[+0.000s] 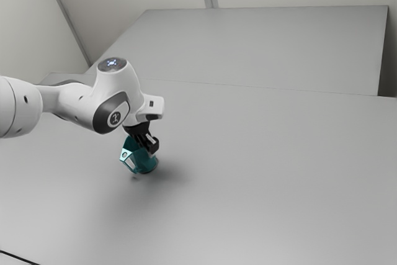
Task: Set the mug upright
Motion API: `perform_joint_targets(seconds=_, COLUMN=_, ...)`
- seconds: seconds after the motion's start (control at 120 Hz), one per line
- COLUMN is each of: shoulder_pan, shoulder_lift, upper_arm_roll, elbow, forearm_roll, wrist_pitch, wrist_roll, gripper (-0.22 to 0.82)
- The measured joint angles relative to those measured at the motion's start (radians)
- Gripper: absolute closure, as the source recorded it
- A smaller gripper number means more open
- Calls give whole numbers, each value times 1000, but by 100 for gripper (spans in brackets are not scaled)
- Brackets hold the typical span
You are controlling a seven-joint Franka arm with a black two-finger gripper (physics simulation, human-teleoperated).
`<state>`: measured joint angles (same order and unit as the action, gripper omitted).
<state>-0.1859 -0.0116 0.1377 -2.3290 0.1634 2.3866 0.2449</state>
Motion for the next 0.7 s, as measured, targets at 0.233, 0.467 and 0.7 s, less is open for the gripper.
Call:
perform_joint_targets(seconds=0.233, shoulder_pan=-8, shoulder_lift=-7, upper_arm_roll=-1, elbow=23, forearm_roll=-1, wrist_pitch=-9, wrist_roll=3, gripper=34)
perform_joint_targets(seconds=0.467, shoulder_pan=-24, shoulder_lift=-15, upper_arm_roll=-8, elbow=79, forearm_roll=-24, wrist_pitch=-63, wrist_roll=5, gripper=29)
perform_joint_targets(seconds=0.7, shoulder_pan=-48, shoulder_lift=-23, upper_arm_roll=-9, elbow=214, forearm_roll=-45, wrist_pitch=-201, wrist_roll=0, gripper=25)
